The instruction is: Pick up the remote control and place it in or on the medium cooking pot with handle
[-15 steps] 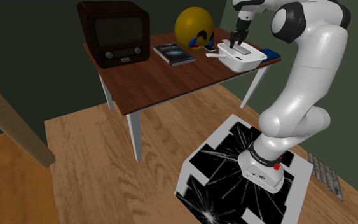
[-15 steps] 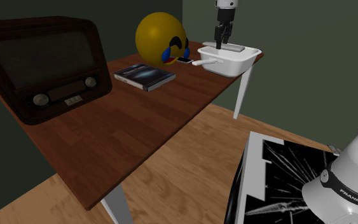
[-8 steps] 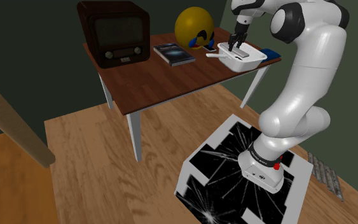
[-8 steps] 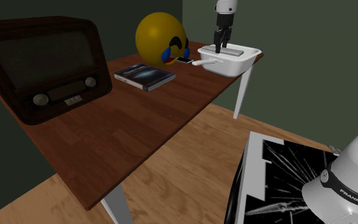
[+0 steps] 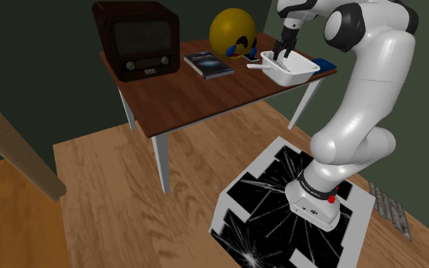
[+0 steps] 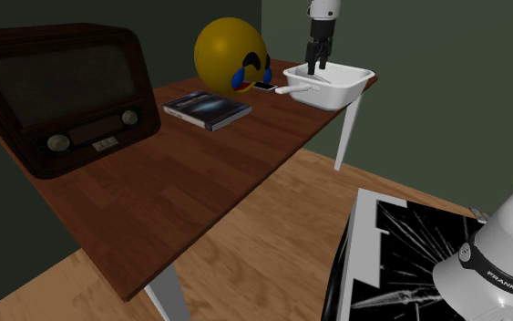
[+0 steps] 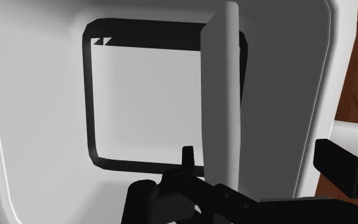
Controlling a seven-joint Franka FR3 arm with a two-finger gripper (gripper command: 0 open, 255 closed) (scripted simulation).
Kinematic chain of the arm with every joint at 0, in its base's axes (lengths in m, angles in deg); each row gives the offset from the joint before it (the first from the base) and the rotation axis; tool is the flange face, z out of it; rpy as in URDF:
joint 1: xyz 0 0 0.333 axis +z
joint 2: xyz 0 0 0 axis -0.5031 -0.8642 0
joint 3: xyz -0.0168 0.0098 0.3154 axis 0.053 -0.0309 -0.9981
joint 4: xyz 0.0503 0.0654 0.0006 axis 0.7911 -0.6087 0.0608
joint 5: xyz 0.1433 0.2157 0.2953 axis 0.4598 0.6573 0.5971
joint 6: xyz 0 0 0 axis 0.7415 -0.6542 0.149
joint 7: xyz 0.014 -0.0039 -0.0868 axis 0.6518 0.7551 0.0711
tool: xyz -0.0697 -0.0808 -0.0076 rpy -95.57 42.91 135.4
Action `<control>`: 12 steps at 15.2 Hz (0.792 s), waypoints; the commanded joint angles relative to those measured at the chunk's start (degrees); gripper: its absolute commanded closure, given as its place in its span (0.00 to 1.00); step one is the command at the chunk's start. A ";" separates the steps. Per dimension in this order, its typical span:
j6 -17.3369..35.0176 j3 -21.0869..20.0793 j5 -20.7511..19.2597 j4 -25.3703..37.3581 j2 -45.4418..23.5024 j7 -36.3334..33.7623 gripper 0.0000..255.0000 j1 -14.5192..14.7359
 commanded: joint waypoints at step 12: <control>-7.19 0.10 -0.11 6.97 0.23 -0.15 0.00 -0.21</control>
